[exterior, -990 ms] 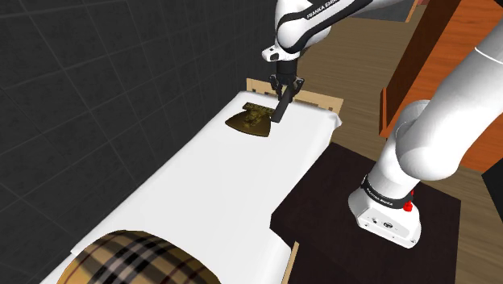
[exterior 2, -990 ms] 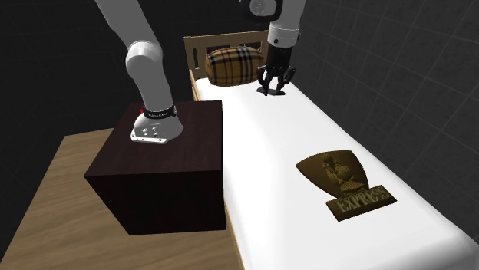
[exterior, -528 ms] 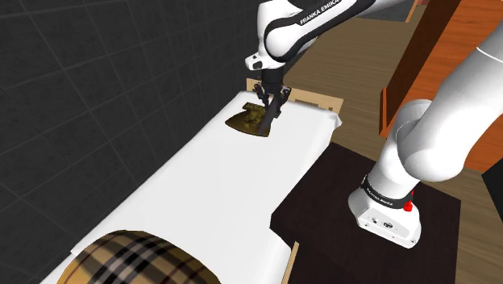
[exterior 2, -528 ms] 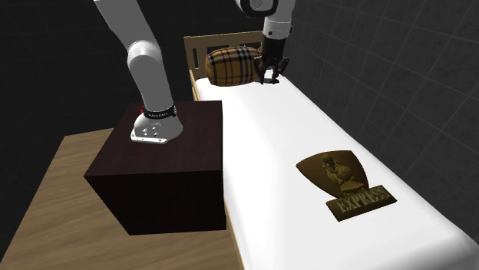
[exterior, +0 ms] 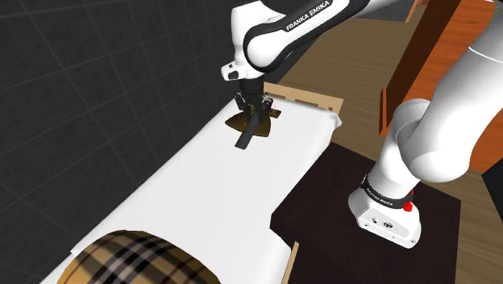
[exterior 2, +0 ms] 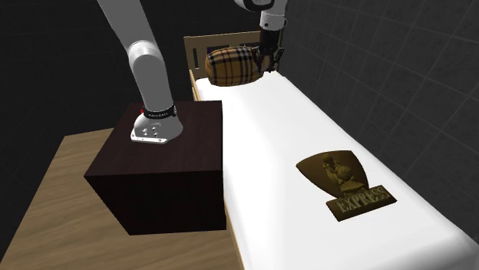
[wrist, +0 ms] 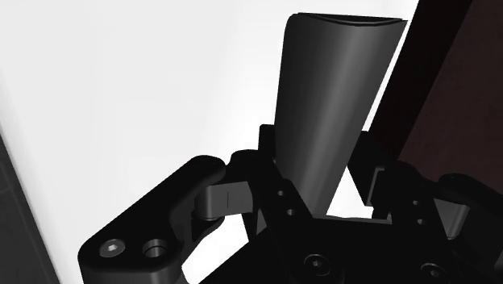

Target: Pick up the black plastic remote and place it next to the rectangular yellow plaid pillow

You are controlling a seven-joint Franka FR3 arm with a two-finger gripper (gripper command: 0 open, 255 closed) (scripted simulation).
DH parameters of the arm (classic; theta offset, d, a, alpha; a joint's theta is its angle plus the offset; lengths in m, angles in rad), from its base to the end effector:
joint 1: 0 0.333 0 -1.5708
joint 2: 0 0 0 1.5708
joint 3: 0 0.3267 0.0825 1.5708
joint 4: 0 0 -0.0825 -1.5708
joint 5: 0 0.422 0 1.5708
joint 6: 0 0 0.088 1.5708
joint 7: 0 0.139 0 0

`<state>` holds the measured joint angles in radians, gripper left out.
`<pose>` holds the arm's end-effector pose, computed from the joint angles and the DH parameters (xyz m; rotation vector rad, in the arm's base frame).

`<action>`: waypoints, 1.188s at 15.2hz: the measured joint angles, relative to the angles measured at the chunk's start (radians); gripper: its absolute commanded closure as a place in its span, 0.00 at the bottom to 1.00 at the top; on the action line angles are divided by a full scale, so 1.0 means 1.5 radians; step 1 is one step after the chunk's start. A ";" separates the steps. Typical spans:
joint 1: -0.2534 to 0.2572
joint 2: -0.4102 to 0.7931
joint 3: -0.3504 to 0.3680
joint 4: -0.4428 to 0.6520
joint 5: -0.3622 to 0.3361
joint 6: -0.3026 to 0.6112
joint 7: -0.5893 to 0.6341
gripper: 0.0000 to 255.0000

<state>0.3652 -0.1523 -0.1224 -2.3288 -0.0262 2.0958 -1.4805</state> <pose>0.4881 0.1192 0.3498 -1.9965 -2.3654 0.1063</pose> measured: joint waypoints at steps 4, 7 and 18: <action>0.034 0.040 0.039 0.040 0.017 -0.001 0.062 1.00; 0.056 0.065 0.063 0.072 0.025 -0.007 0.104 1.00; 0.136 0.217 0.136 0.263 0.028 -0.043 0.255 1.00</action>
<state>0.5685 0.1735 0.0819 -1.9341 0.0161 2.0307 -1.0977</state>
